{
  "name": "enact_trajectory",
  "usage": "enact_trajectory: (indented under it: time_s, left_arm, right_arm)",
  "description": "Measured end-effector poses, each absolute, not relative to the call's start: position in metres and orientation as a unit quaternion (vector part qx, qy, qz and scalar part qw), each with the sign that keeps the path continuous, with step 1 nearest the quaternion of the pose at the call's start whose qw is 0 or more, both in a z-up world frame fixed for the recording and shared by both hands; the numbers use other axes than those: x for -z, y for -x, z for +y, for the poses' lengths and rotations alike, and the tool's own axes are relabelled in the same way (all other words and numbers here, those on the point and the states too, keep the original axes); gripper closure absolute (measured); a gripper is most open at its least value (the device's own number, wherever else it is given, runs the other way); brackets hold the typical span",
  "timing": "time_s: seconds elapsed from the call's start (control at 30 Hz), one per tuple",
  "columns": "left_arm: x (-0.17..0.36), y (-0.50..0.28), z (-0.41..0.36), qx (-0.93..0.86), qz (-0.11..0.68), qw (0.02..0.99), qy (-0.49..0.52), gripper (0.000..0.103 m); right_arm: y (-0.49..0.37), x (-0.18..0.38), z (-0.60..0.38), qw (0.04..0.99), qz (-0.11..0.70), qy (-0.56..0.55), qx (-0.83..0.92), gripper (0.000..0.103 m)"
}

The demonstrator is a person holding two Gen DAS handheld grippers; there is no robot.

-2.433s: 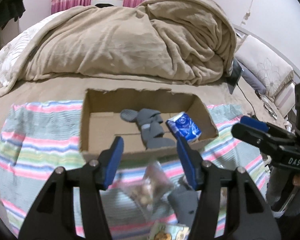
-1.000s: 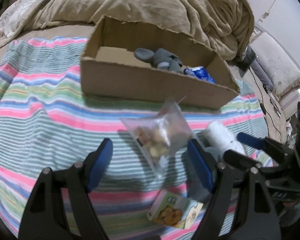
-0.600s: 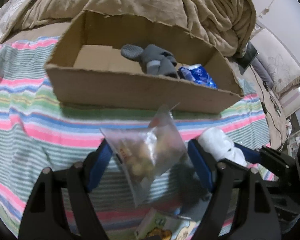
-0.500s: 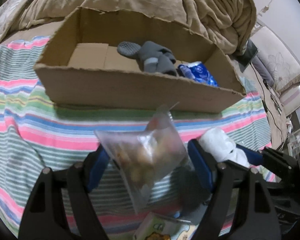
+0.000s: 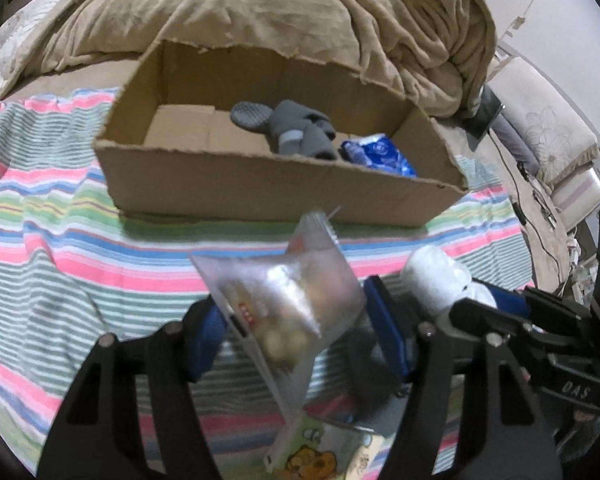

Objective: Organize objects
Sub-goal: 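Grasp the clear snack bag with the left tool while the right tool grasps the white socks, then lower the snack bag and white socks into the box and open both tools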

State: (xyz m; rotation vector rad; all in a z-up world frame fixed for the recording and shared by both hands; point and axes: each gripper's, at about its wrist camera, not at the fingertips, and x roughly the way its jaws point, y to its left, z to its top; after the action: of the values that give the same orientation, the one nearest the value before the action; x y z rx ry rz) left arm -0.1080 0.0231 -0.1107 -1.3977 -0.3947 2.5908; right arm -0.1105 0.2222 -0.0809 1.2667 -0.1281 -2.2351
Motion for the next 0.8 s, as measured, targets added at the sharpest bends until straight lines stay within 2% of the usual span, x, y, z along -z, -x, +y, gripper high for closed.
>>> enact_trajectory:
  time_s: [0.8]
  left_arm:
    - [0.037,0.083,-0.009,-0.897,-0.124,0.098,0.413,0.036]
  right_arm:
    - [0.105,0.030,0.222,0.271,-0.036,-0.426,0.862,0.067]
